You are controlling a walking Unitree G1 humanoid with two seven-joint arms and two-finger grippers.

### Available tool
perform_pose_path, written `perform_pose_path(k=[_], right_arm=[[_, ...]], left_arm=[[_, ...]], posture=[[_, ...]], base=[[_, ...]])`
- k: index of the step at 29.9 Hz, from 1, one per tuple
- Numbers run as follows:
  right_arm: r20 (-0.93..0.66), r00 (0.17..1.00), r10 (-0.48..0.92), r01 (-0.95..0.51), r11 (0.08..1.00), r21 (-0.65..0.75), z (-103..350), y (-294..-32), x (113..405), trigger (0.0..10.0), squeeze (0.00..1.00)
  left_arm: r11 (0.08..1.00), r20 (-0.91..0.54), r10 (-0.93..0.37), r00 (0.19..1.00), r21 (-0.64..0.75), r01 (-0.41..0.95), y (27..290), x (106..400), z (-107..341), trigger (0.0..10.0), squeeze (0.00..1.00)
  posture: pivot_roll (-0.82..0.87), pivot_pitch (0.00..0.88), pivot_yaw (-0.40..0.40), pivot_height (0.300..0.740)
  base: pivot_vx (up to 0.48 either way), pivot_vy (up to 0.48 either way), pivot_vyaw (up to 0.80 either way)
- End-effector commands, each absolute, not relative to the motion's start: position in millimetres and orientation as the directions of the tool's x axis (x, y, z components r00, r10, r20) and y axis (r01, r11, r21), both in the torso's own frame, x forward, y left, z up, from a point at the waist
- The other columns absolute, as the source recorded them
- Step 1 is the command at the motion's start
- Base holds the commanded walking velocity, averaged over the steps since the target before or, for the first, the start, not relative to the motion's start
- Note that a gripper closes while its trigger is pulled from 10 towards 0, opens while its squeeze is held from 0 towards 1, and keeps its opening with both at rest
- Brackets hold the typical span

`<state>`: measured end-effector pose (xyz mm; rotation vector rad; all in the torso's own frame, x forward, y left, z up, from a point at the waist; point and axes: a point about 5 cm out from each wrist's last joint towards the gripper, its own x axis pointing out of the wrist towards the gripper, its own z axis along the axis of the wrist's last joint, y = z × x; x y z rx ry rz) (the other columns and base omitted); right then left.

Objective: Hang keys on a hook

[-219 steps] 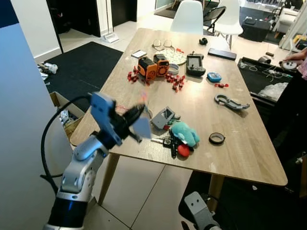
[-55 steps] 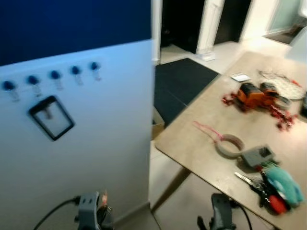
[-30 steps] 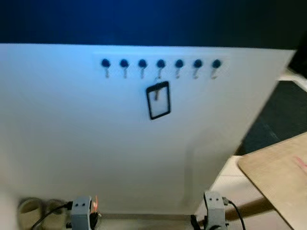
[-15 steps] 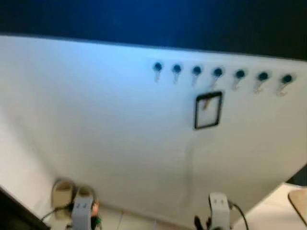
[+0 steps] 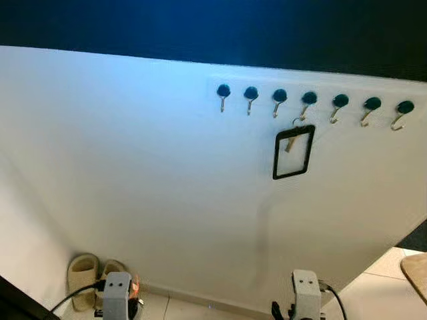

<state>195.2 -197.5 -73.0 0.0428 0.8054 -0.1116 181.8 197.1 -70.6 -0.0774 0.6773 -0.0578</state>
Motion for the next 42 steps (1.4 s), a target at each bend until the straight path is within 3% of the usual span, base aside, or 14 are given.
perform_pose_path(k=[1,8,17,31,42], right_arm=[[-0.730,0.679,-0.077,0.127,0.992,0.013,-75.4,-193.6,192.3,10.0,0.00],[-0.732,0.677,-0.077,0.128,0.992,0.014,-75.5,-193.4,192.3,10.0,0.00],[-0.734,0.674,-0.079,0.132,0.991,0.015,-75.8,-193.5,191.9,10.0,0.00],[-0.735,0.673,-0.081,0.133,0.991,0.013,-76.0,-193.8,191.5,10.0,0.00],[-0.735,0.674,-0.079,0.135,0.991,0.018,-76.0,-193.8,191.4,10.0,0.00]], left_arm=[[0.996,-0.625,-0.081,0.777,-0.082,0.038,198.5,182.3,-70.0,10.0,0.00],[0.996,-0.619,-0.088,0.781,-0.080,0.048,198.2,183.5,-69.1,10.0,0.00],[0.992,-0.598,-0.127,0.791,-0.085,0.095,195.8,186.4,-66.4,10.0,0.00],[0.985,-0.585,-0.172,0.793,-0.076,0.157,189.9,188.6,-64.6,10.0,0.00],[0.988,-0.570,-0.151,0.808,-0.059,0.143,190.4,189.3,-63.1,10.0,0.00]], posture=[[0.04,0.046,-0.014,0.740],[0.04,0.046,-0.013,0.740],[0.04,0.044,-0.012,0.740],[0.04,0.031,-0.012,0.740],[0.04,0.034,-0.011,0.740]], base=[[0.000,0.480,0.00],[0.000,0.478,0.00],[0.000,0.000,0.00],[0.000,-0.478,0.00],[0.000,0.000,0.00]])
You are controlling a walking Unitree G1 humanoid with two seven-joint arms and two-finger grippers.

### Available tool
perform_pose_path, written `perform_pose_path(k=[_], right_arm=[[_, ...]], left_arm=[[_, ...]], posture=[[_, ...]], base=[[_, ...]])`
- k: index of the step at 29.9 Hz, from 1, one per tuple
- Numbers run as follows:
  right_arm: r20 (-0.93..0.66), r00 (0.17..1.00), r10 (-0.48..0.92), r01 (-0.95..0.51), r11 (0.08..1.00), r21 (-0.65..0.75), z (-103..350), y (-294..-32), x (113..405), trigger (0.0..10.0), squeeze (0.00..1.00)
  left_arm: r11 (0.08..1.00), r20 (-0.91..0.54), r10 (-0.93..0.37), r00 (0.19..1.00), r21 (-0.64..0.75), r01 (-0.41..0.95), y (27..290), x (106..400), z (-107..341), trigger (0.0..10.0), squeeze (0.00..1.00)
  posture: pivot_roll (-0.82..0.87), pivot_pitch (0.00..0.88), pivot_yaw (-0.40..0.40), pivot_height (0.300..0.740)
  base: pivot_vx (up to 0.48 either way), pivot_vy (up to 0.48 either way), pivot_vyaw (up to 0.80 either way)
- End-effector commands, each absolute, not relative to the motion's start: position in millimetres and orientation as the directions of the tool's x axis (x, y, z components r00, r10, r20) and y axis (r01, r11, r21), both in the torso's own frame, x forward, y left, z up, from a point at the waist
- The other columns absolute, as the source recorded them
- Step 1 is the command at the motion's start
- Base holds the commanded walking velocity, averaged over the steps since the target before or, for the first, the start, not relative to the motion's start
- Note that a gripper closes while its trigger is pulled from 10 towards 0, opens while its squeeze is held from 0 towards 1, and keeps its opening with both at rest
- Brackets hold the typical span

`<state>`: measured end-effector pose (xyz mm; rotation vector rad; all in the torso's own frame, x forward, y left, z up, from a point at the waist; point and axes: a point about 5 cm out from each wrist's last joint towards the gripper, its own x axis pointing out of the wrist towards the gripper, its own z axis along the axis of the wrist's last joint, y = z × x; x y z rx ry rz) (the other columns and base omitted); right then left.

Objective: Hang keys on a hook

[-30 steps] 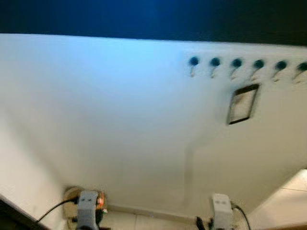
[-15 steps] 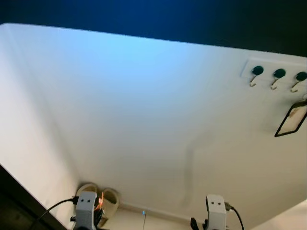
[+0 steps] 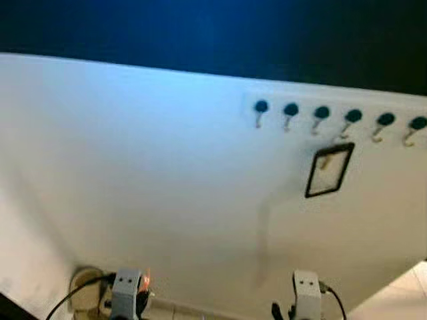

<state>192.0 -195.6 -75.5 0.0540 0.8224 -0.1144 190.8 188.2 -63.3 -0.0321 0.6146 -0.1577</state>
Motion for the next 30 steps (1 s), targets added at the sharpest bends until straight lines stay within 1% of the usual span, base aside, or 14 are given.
perform_pose_path(k=[1,5,15,26,30], right_arm=[[-0.734,0.674,-0.079,0.136,0.991,0.018,-76.0,-194.0,191.4,10.0,0.00],[-0.738,0.669,-0.083,0.141,0.990,0.017,-76.4,-194.5,190.8,10.0,0.00],[-0.743,0.665,-0.081,0.149,0.988,0.026,-77.4,-195.1,188.7,10.0,0.00],[-0.741,0.667,-0.077,0.144,0.989,0.028,-77.6,-194.4,188.1,10.0,0.00],[-0.742,0.667,-0.075,0.141,0.990,0.026,-77.7,-194.0,188.3,10.0,0.00]], left_arm=[[0.988,-0.568,-0.149,0.809,-0.055,0.143,190.6,189.4,-62.9,10.0,0.00],[0.988,-0.566,-0.147,0.811,-0.051,0.143,190.7,189.4,-62.6,10.0,0.00],[0.989,-0.552,-0.146,0.821,-0.051,0.142,190.2,189.9,-61.1,10.0,0.00],[0.991,-0.542,-0.136,0.829,-0.074,0.114,190.6,189.5,-60.6,10.0,0.00],[0.991,-0.542,-0.133,0.830,-0.085,0.103,191.2,189.8,-60.4,10.0,0.00]], posture=[[0.04,0.035,-0.010,0.740],[0.04,0.037,-0.011,0.740],[0.04,0.042,-0.010,0.740],[0.04,0.041,-0.012,0.740],[0.04,0.042,-0.013,0.740]], base=[[0.000,0.000,0.00],[0.000,0.000,0.00],[0.000,0.000,-0.80],[0.000,0.000,0.00],[-0.307,0.000,0.00]])
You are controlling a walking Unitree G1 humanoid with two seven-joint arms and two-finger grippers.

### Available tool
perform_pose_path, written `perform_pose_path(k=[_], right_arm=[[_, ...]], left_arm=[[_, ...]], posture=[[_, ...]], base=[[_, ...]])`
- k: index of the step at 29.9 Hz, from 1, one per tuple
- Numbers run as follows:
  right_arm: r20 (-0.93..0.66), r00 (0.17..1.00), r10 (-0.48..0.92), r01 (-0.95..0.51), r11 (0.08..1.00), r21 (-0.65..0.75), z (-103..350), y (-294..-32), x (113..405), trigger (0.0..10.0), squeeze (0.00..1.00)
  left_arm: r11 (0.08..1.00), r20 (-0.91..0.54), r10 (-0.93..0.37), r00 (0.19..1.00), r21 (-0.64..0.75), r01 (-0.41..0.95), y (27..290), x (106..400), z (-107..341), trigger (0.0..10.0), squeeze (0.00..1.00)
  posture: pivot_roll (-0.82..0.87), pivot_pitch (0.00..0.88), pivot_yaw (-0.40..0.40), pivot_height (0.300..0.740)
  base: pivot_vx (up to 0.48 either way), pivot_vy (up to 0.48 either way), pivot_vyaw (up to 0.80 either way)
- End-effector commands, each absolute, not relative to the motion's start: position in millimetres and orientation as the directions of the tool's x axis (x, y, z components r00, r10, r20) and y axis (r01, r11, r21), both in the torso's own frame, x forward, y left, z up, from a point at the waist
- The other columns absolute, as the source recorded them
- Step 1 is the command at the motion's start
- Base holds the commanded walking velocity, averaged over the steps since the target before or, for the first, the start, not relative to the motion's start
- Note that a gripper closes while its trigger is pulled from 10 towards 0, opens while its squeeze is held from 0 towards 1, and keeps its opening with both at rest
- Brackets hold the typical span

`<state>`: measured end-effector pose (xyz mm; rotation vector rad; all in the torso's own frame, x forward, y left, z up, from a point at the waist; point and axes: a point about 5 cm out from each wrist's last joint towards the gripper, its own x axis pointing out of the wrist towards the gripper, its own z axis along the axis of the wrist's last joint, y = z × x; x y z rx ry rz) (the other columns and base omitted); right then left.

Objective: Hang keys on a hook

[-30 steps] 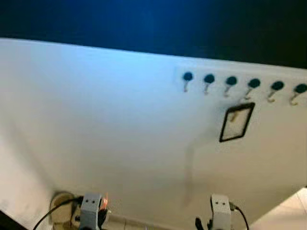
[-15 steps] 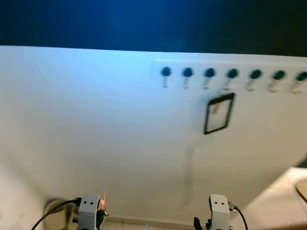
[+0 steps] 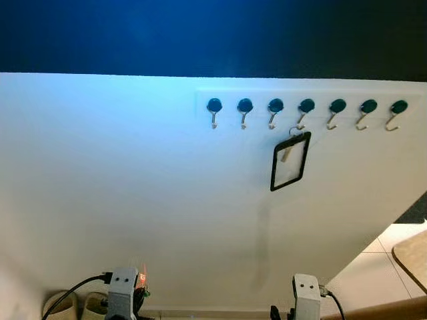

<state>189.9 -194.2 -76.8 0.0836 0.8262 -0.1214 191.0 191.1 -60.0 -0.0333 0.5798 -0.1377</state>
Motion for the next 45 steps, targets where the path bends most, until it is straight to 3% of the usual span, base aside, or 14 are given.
perform_pose_path(k=[1,31,45], right_arm=[[-0.742,0.667,-0.075,0.141,0.990,0.026,-77.7,-193.9,188.3,10.0,0.00],[-0.741,0.667,-0.071,0.143,0.989,0.034,-77.9,-191.1,188.6,10.0,0.00],[-0.738,0.670,-0.072,0.144,0.989,0.034,-76.5,-190.9,191.7,10.0,0.00]], left_arm=[[0.991,-0.542,-0.132,0.830,-0.087,0.101,191.4,189.9,-60.4,10.0,0.00],[0.990,-0.541,-0.139,0.829,-0.092,0.106,194.8,198.8,-56.5,10.0,0.00],[0.987,-0.546,-0.160,0.822,-0.071,0.145,188.4,203.2,-55.6,10.0,0.00]], posture=[[0.04,0.042,-0.013,0.740],[0.05,0.059,-0.010,0.740],[0.05,0.048,-0.014,0.740]], base=[[-0.337,0.000,0.00],[-0.333,0.000,0.00],[0.000,-0.087,0.00]])
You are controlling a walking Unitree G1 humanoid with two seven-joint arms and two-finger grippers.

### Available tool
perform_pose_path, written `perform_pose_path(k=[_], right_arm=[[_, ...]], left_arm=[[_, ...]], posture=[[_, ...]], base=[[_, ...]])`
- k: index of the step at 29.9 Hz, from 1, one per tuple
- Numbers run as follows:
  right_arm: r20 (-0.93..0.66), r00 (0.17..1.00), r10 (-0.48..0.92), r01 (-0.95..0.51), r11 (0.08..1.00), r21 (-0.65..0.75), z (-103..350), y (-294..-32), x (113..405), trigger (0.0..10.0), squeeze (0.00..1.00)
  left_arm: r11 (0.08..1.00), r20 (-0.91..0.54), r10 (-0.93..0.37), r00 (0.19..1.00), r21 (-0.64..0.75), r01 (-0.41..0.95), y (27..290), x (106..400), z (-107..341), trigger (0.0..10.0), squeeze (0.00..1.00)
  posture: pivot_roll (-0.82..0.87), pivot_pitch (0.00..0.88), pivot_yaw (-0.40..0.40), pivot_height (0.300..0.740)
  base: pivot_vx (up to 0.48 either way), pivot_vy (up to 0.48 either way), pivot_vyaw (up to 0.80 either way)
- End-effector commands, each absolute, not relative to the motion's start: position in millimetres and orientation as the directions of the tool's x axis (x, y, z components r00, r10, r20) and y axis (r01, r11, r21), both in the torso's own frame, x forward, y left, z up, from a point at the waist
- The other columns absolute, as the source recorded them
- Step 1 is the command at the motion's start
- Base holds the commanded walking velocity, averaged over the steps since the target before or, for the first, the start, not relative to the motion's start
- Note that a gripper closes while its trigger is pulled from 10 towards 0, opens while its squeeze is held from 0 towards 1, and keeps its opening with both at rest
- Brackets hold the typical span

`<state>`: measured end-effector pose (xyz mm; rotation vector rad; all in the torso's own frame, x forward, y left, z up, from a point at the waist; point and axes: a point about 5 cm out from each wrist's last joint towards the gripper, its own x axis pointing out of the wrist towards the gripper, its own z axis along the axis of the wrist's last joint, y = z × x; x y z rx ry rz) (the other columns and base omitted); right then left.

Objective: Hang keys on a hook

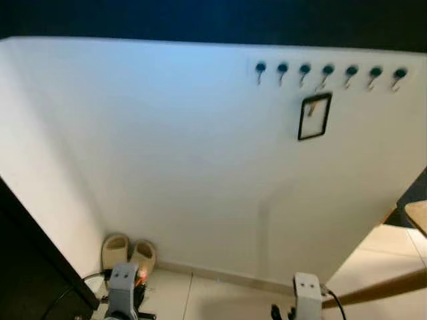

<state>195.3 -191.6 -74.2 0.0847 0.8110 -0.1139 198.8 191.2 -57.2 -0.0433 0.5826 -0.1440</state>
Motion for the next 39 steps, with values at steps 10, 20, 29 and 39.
perform_pose_path(k=[10,20,29,39], right_arm=[[-0.736,0.673,-0.074,0.145,0.989,0.033,-75.3,-192.0,193.9,10.0,0.00],[-0.736,0.673,-0.075,0.140,0.990,0.026,-75.0,-192.9,194.4,10.0,0.00],[-0.728,0.682,-0.071,0.126,0.992,0.021,-73.4,-193.4,196.9,10.0,0.00],[-0.585,0.810,0.031,-0.033,0.999,0.007,-51.2,-180.9,227.7,10.0,0.00]], left_arm=[[0.993,-0.549,-0.118,0.828,-0.062,0.100,190.2,206.3,-54.9,10.0,0.00],[0.995,-0.556,-0.098,0.826,-0.041,0.090,192.1,206.9,-55.1,10.0,0.00],[0.991,-0.517,-0.117,0.848,-0.009,0.131,189.4,213.8,-49.0,10.0,0.00],[0.793,-0.189,-0.563,0.805,0.150,0.590,131.7,265.5,21.1,10.0,0.00]], posture=[[0.05,0.048,-0.013,0.740],[0.05,0.054,-0.014,0.740],[0.05,0.057,-0.017,0.740],[0.05,0.060,-0.022,0.740]], base=[[0.000,-0.240,0.00],[0.000,0.000,0.00],[0.000,0.000,0.00],[0.000,0.000,0.00]])
